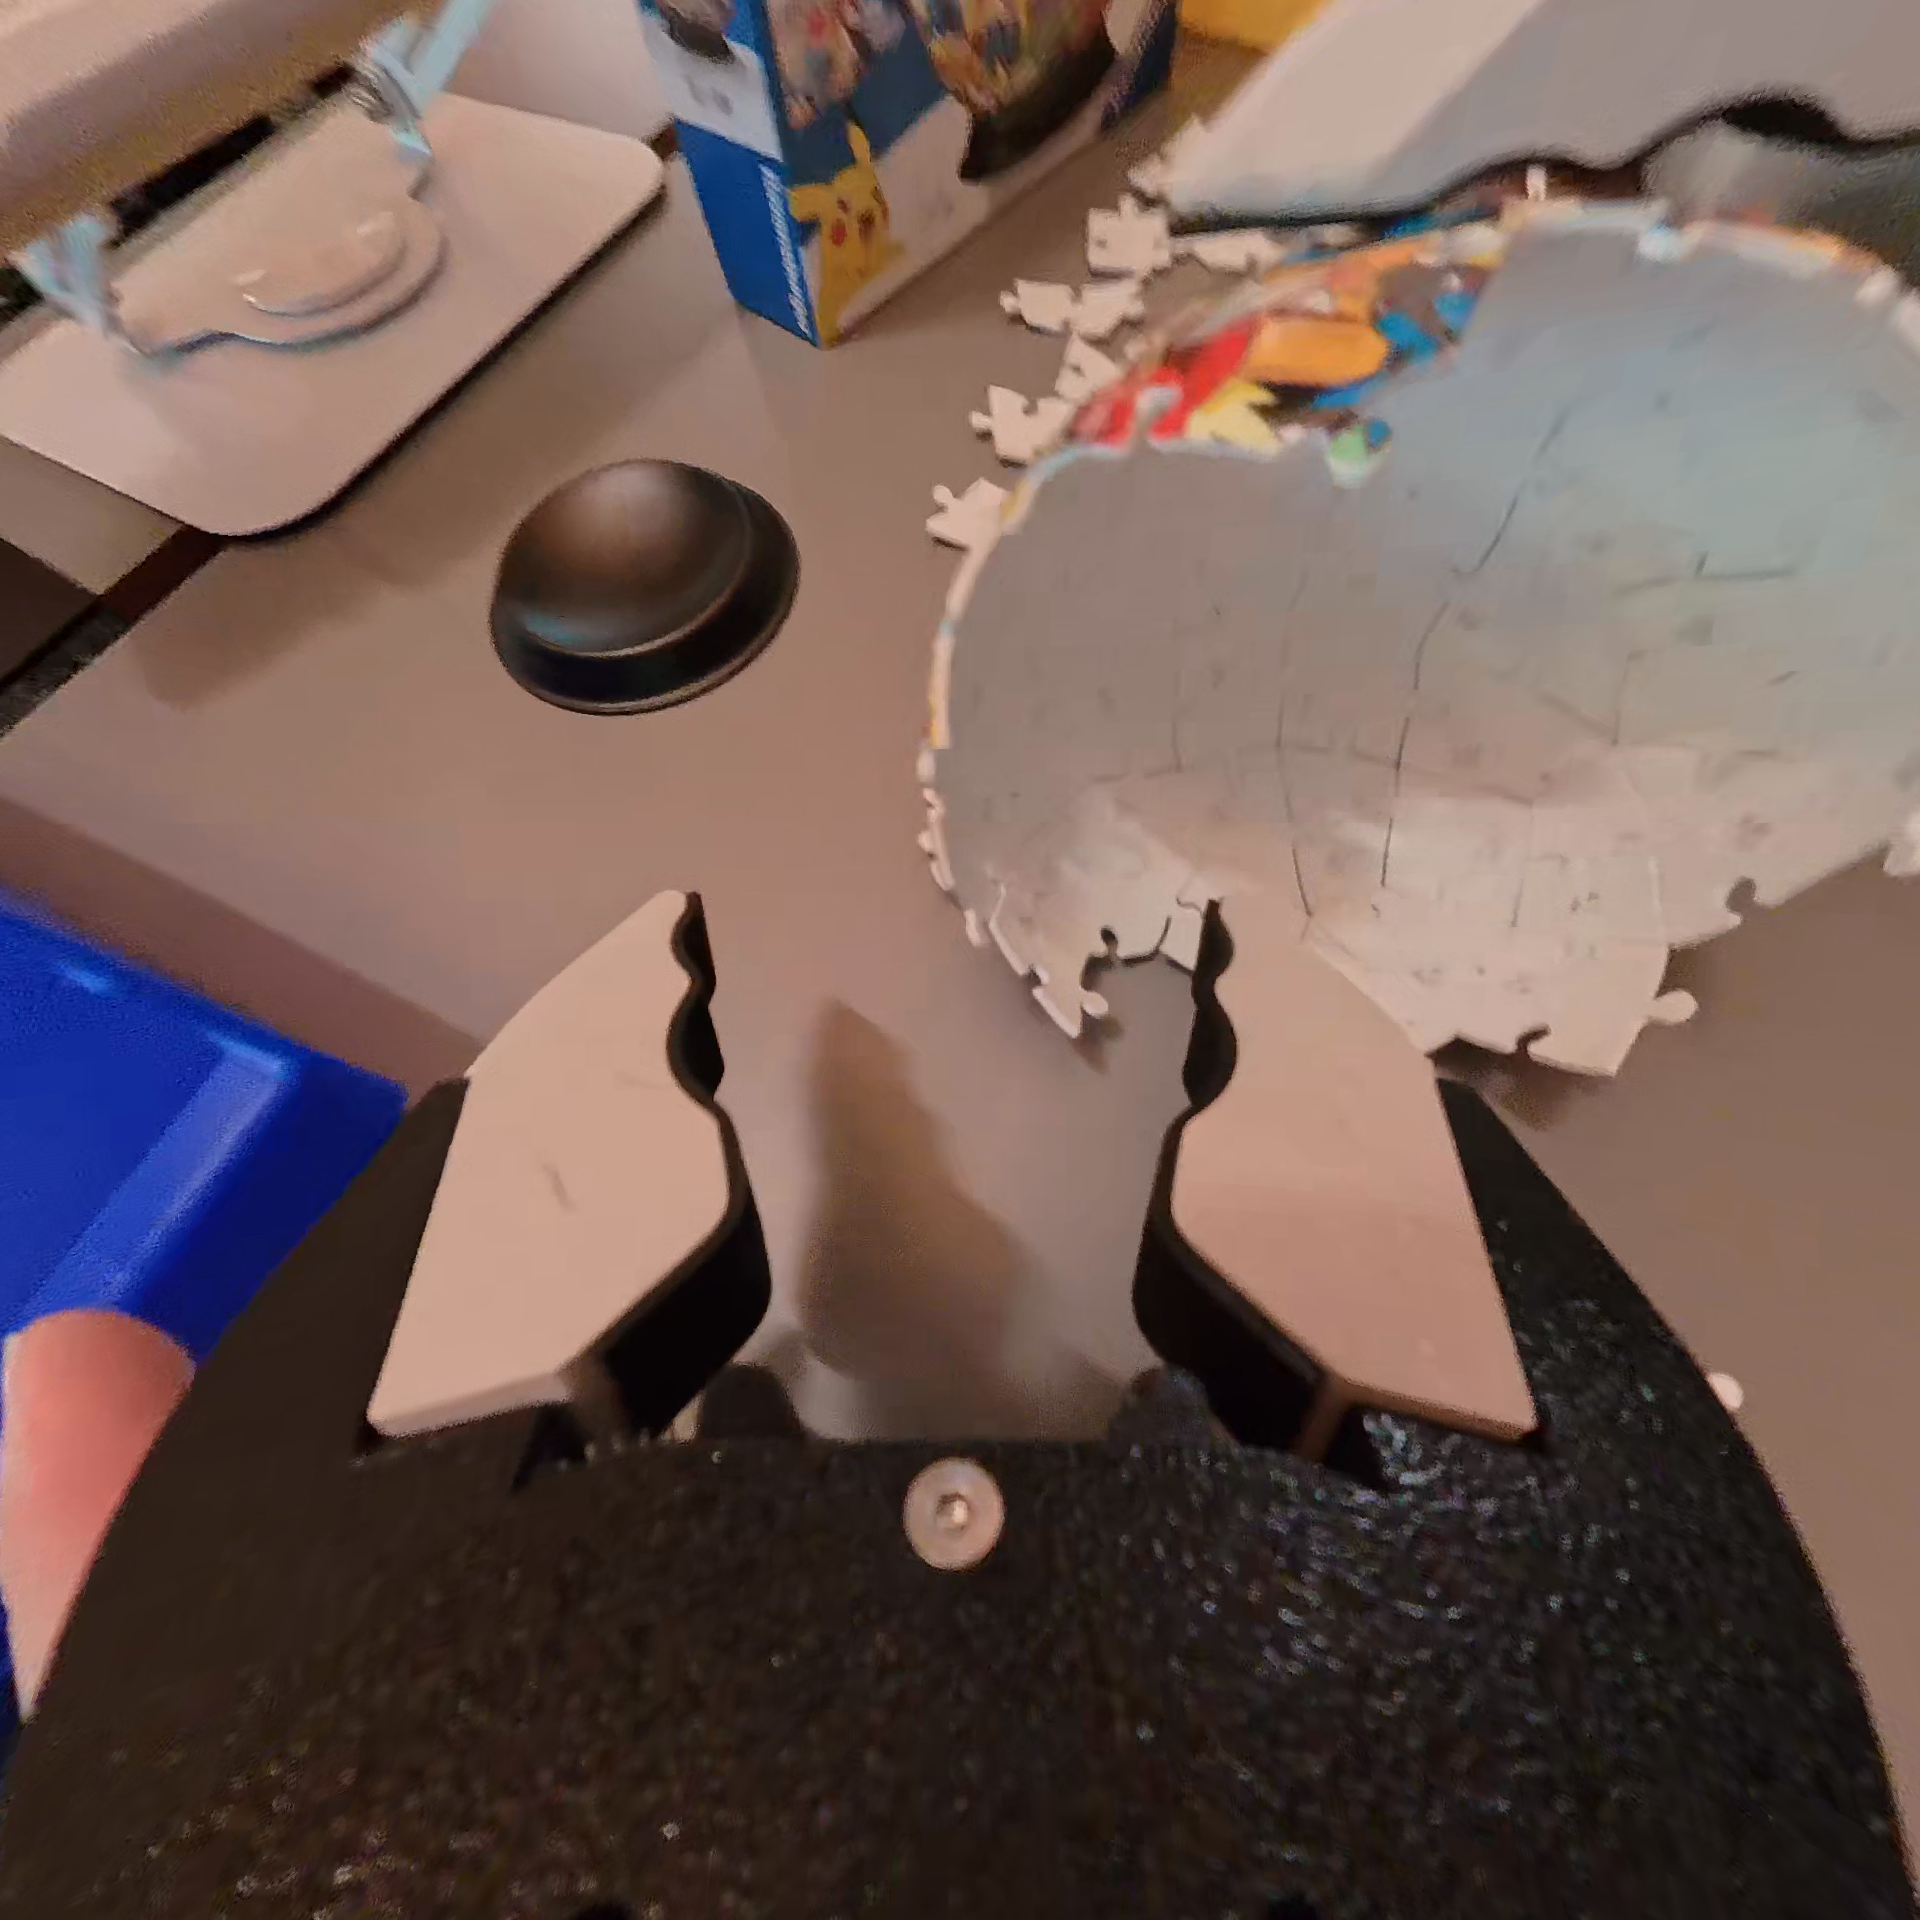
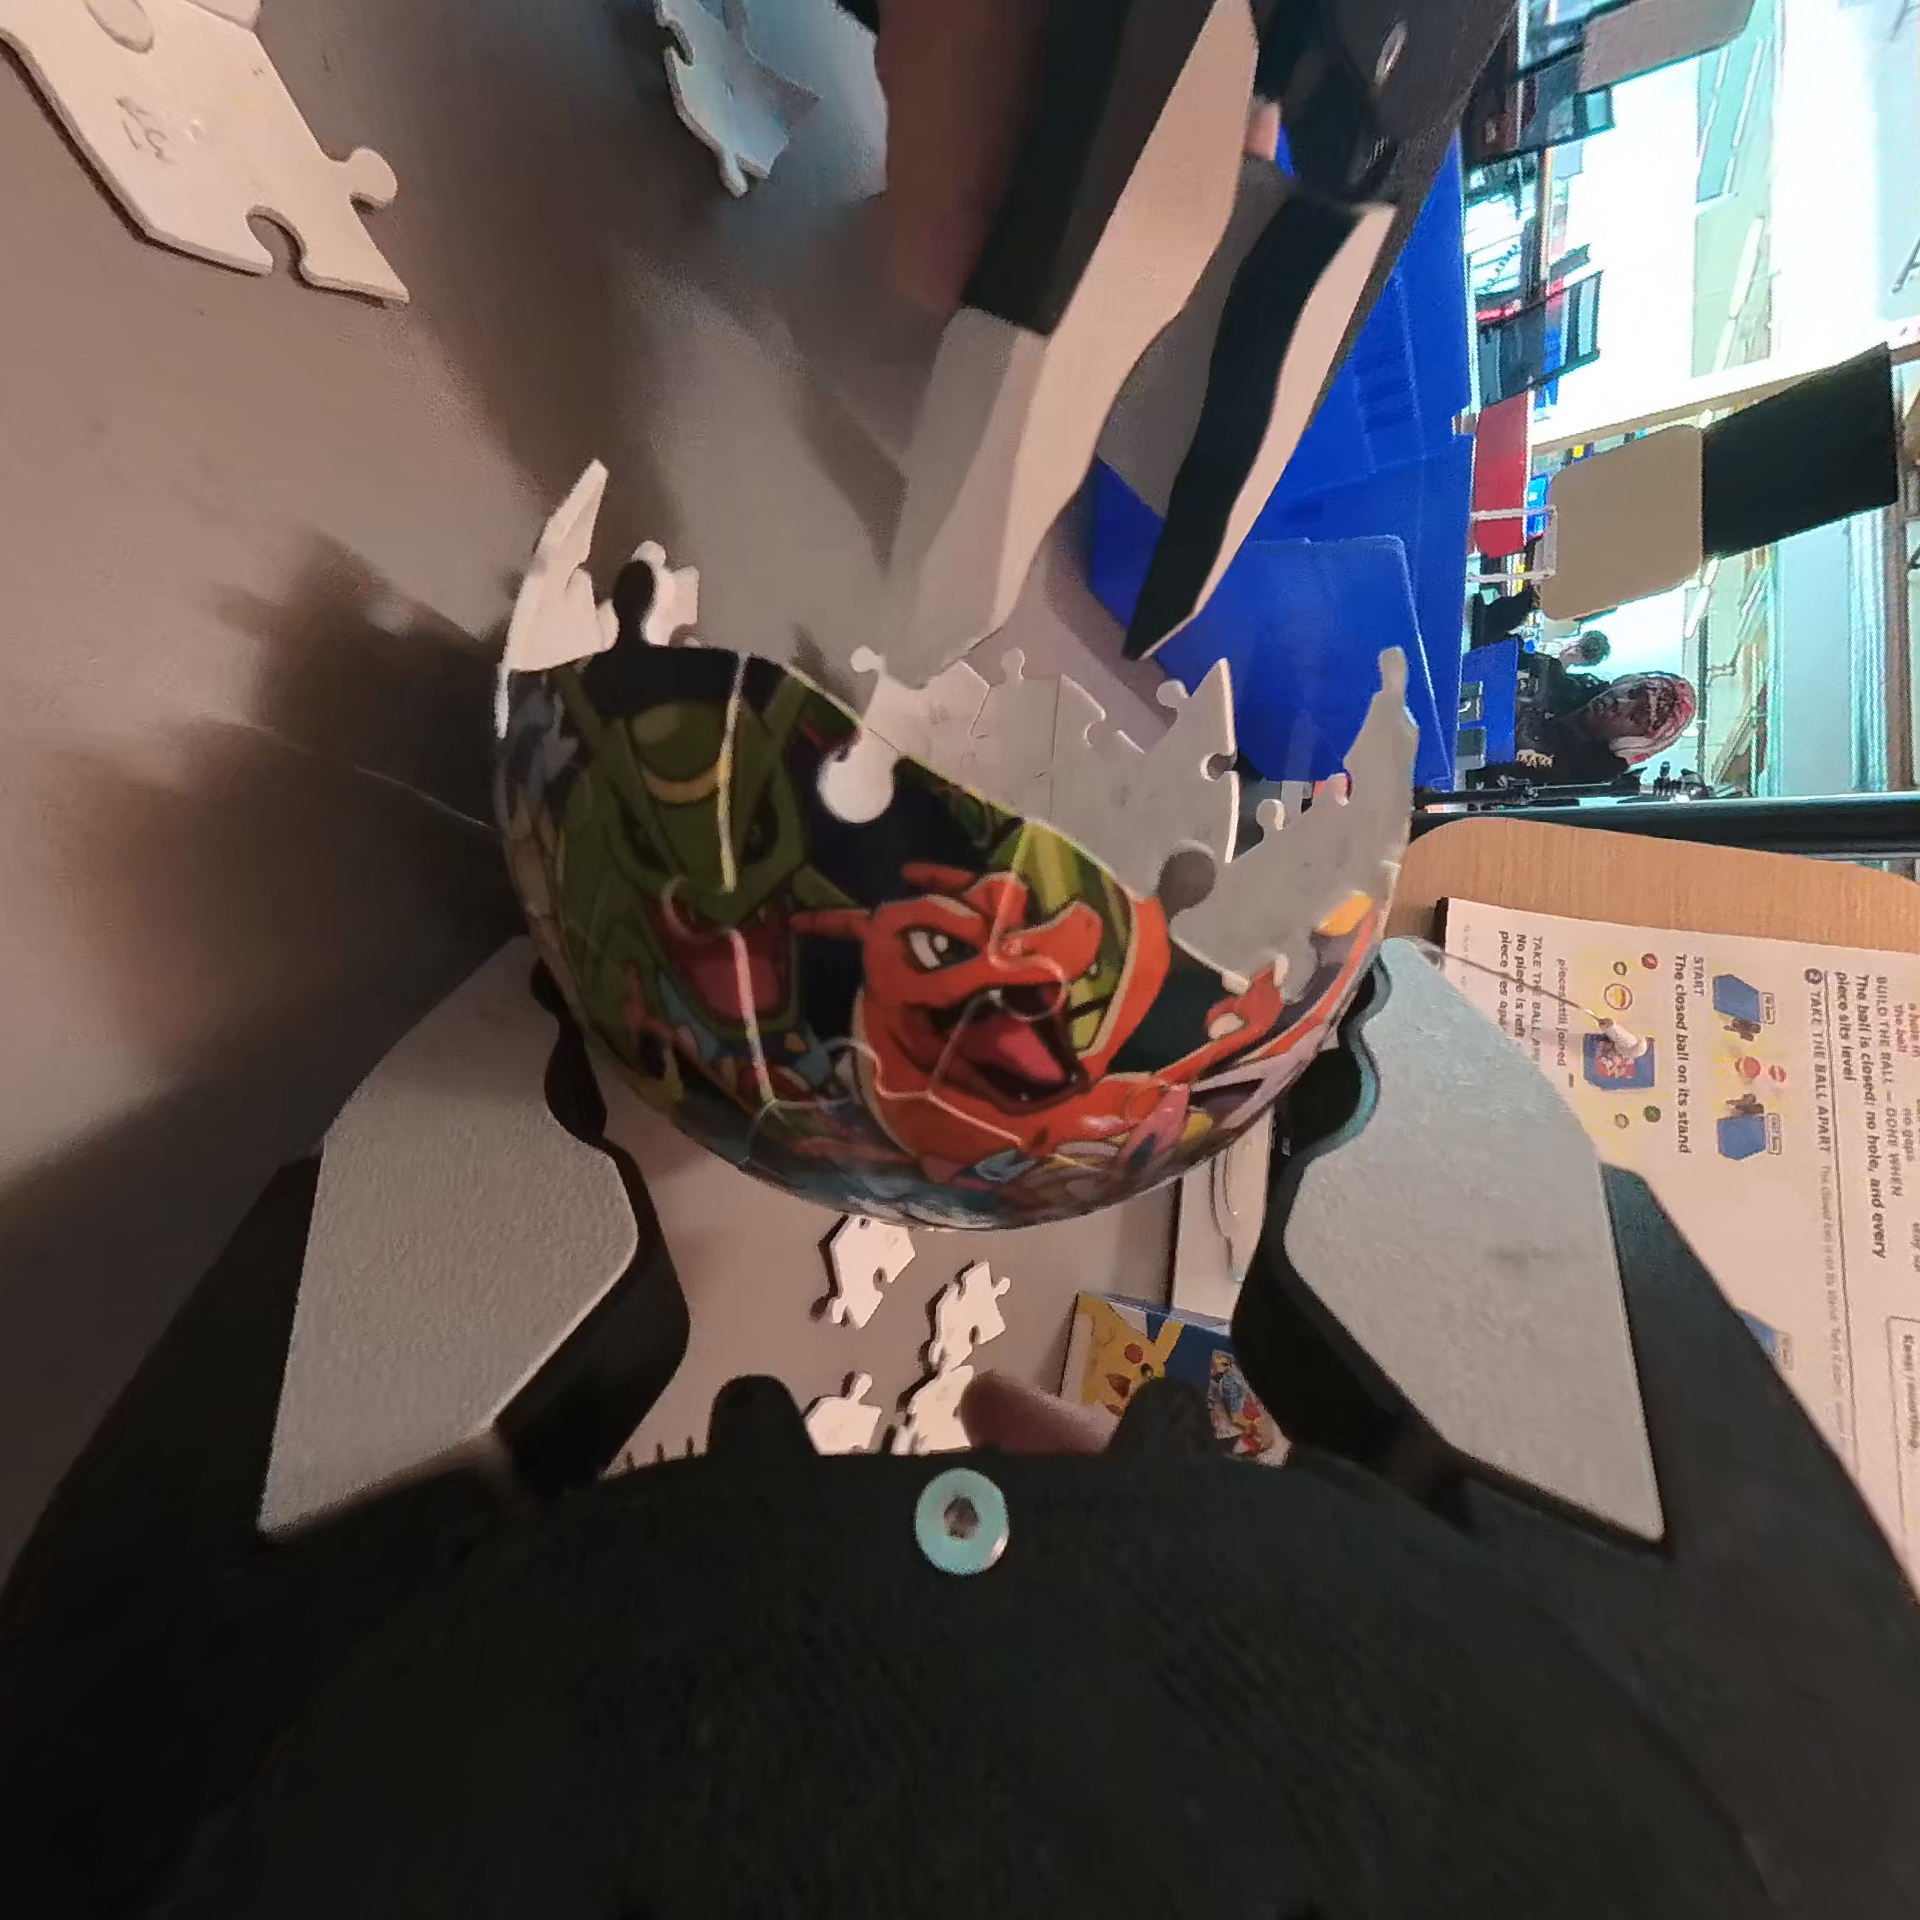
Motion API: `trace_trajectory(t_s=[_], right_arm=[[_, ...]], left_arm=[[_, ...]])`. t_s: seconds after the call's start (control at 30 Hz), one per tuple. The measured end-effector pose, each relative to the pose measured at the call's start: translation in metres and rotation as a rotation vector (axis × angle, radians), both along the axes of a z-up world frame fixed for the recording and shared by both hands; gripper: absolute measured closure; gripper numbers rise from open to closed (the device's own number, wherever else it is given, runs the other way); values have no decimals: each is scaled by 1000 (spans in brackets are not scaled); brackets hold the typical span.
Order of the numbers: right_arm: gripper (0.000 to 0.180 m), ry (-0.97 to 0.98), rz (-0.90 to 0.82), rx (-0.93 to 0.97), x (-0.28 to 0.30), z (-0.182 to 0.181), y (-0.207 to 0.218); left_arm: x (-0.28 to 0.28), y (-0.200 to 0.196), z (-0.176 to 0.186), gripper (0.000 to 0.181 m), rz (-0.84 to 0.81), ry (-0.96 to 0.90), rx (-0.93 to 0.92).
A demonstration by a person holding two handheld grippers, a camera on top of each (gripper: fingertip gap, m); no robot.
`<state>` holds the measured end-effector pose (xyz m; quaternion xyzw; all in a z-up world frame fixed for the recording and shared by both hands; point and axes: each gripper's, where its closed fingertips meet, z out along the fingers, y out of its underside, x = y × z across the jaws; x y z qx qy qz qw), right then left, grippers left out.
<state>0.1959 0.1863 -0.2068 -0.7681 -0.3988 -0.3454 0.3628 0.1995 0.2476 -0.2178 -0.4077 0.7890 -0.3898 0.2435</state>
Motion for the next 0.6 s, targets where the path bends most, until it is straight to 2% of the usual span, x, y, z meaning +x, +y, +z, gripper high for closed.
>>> trace_trajectory(t_s=[0.1,0.47,0.6], right_arm=[[45,13,0,15,1,0,-1],[45,16,5,12,1,0,0],[45,14,12,7,1,0,1]], left_arm=[[0,-5,4,96,2,15,-68],[10,-6,-32,93,32,148,209],[11,-9,-32,92,15,150,204]])
